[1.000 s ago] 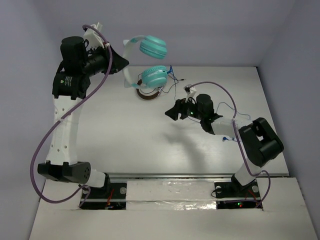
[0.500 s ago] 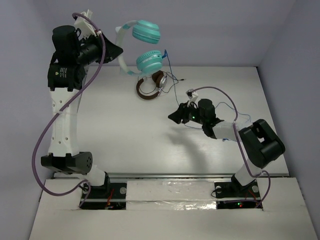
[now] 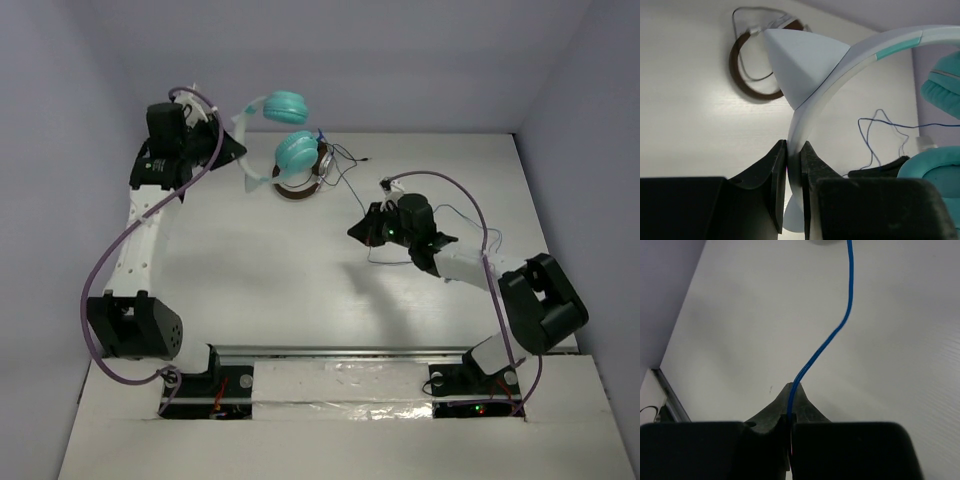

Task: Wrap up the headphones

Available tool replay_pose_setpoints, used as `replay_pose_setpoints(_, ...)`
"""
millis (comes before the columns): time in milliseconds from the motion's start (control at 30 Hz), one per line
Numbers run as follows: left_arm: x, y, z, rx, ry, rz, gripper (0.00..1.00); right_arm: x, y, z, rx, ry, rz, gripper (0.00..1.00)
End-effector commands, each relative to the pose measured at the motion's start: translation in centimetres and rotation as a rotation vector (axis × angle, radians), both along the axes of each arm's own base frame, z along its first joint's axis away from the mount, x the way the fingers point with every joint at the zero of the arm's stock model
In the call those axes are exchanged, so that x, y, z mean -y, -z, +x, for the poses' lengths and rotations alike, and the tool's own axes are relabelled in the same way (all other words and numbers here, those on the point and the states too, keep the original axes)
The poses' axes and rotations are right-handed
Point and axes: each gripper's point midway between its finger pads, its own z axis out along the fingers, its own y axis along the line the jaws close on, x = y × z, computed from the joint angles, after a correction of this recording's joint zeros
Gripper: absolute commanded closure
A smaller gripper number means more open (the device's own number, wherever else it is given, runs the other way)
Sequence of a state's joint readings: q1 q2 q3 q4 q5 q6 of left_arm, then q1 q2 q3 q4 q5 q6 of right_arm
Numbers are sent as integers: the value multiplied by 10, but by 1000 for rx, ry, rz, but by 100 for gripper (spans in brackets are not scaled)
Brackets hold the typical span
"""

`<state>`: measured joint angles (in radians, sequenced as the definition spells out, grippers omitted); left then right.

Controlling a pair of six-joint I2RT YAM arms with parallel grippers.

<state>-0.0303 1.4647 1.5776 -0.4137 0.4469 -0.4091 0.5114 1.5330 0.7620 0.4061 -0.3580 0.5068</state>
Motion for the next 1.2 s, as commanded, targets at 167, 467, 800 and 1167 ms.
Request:
replay_pose_setpoints(167,-11,18,-4,106,-159,-158,100,-19,3,-37,-69,23,-214,100)
replay_pose_setpoints(467,13,57,-14,81,-270,-116,100,-73,-16,-109,-21,-147,-322,100)
replay_pose_setpoints(800,48,121,-45,-20,-221,169,100,-64,-107,-118,178,-218,-436,100)
replay_pose_setpoints(1167,84,140,-83,-56,87,273,100,-63,-132,-102,234,-217,-543,100)
